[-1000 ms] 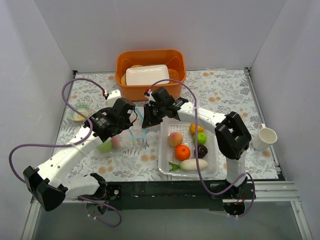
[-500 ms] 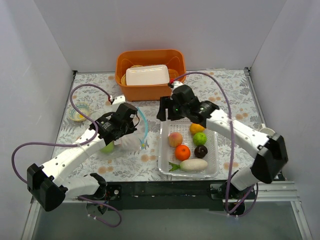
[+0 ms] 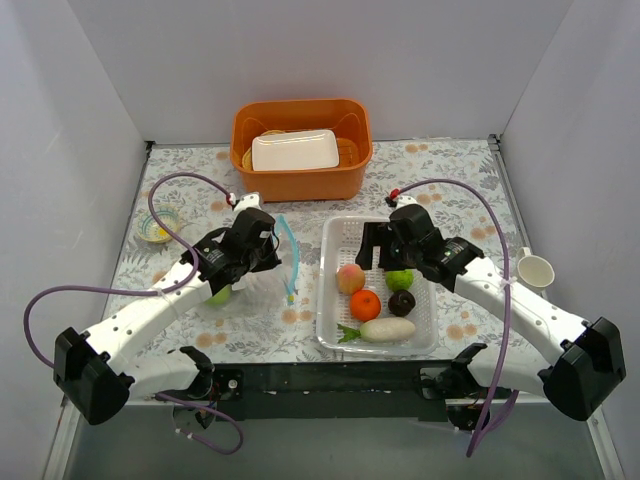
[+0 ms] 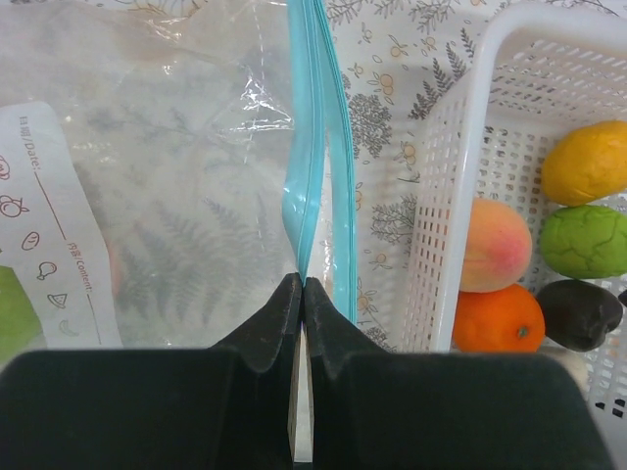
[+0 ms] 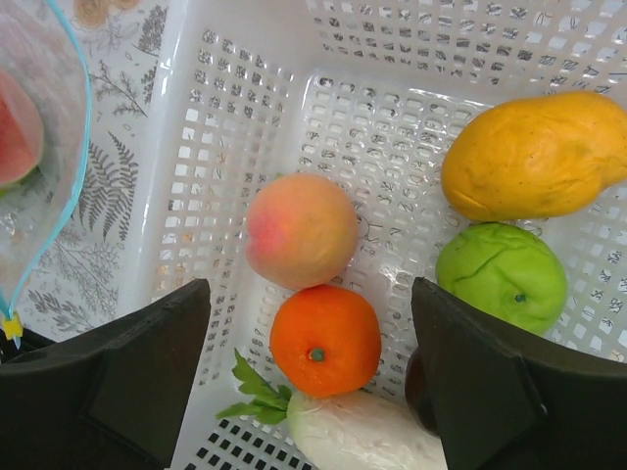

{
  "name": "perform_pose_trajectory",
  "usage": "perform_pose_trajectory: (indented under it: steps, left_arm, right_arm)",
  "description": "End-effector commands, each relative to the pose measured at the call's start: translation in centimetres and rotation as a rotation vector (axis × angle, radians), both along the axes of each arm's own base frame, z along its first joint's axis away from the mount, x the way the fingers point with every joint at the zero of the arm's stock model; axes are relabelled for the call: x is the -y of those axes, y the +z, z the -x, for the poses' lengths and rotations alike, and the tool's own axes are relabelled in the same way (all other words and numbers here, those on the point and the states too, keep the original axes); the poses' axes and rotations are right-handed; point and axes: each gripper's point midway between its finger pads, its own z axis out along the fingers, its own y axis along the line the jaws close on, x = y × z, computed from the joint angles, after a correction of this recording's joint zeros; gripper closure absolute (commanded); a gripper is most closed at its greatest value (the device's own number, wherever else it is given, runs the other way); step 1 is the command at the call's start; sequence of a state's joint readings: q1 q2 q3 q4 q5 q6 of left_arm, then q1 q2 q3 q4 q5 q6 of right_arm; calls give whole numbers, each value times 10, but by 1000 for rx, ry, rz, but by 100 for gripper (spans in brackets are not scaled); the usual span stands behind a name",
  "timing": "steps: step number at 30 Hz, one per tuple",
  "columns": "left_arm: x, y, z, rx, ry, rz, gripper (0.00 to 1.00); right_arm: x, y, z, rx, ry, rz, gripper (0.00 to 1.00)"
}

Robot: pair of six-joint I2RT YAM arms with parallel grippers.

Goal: Place the food in the zip-top bag and seal the zipper
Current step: Adjust the bin at the center of the board.

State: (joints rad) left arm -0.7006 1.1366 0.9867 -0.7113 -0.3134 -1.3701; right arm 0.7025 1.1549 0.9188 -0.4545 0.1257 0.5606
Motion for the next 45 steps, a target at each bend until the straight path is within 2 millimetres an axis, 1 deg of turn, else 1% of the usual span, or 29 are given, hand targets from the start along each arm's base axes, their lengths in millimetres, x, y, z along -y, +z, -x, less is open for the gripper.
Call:
perform_pose_trajectory:
  steps: [1, 2, 3, 7, 10, 14, 15, 17, 19, 20, 22, 24, 25, 26, 28, 31, 32, 34, 35, 37, 38, 40, 41, 42, 43, 44, 45]
  left_arm:
    - [15, 4, 4, 17, -56, 91, 100]
    - [15, 4, 5, 16, -54, 95, 100]
    - [16, 5, 5, 13, -51, 98, 100]
    - [15, 2, 7, 4, -54, 96, 100]
    - [13, 1, 6, 7, -60, 71, 100]
    - [10, 1, 2, 12, -64, 34, 100]
    - [11, 2, 1, 15, -61, 32, 100]
    - [12, 4, 0, 21, -62, 38, 100]
    - [13, 4, -1, 20, -64, 45, 100]
    - [14, 4, -1, 20, -64, 48, 100]
    - [14, 5, -1, 21, -63, 50, 100]
    - [13, 6, -1, 23, -62, 45, 100]
    - [13, 8, -2, 27, -60, 46, 100]
    - [13, 8, -2, 29, -62, 44, 100]
    - [12, 10, -3, 34, -60, 40, 100]
    - [10, 12, -4, 39, -49, 31, 100]
    - [9, 12, -5, 43, -44, 25, 100]
    - [8, 12, -5, 44, -44, 26, 100]
    - [9, 12, -5, 44, -45, 30, 100]
    - [10, 12, -5, 40, -45, 30, 100]
    - [10, 11, -5, 39, -46, 28, 100]
    - [6, 12, -6, 43, -33, 14, 100]
    - [4, 12, -5, 43, -26, 10, 100]
    - [2, 12, -6, 49, -20, 0, 100]
    - [0, 14, -6, 56, -17, -2, 100]
    - [0, 14, -6, 58, -18, -4, 100]
    - [-1, 13, -6, 58, -20, -10, 100]
  right_arm:
    - [-10, -2, 12, -33, 108, -18, 8]
    - [-9, -6, 14, -55, 121, -4, 9]
    - [-5, -13, 27, -119, 138, 17, 9]
    - [12, -22, 44, -199, 117, 82, 10]
    - [22, -26, 48, -213, 83, 106, 11]
    - [39, -43, 54, -240, 9, 156, 12]
    - [46, -46, 50, -223, -23, 185, 12]
    - [52, -48, 42, -209, -58, 209, 11]
    - [63, -47, 29, -183, -104, 244, 10]
    - [64, -49, 23, -179, -111, 252, 10]
    - [68, -44, 7, -160, -132, 250, 9]
    - [68, -44, -8, -140, -124, 260, 9]
    - [69, -38, -18, -123, -134, 250, 9]
    - [68, -41, -24, -125, -126, 258, 9]
    - [63, -31, -39, -101, -123, 229, 9]
    - [56, -29, -54, -95, -103, 231, 9]
    - [53, -28, -62, -95, -101, 233, 9]
    - [50, -31, -73, -85, -96, 233, 9]
    - [48, -38, -79, -105, -90, 238, 9]
    - [45, -43, -88, -110, -86, 242, 9]
    - [42, -49, -95, -120, -87, 250, 9]
    - [40, -50, -106, -106, -90, 255, 9]
    - [39, -57, -110, -114, -88, 267, 9]
    - [36, -52, -118, -96, -85, 262, 9]
    - [35, -56, -122, -96, -68, 278, 9]
    - [33, -55, -128, -84, -62, 278, 8]
    - [28, -49, -134, -65, -45, 266, 8]
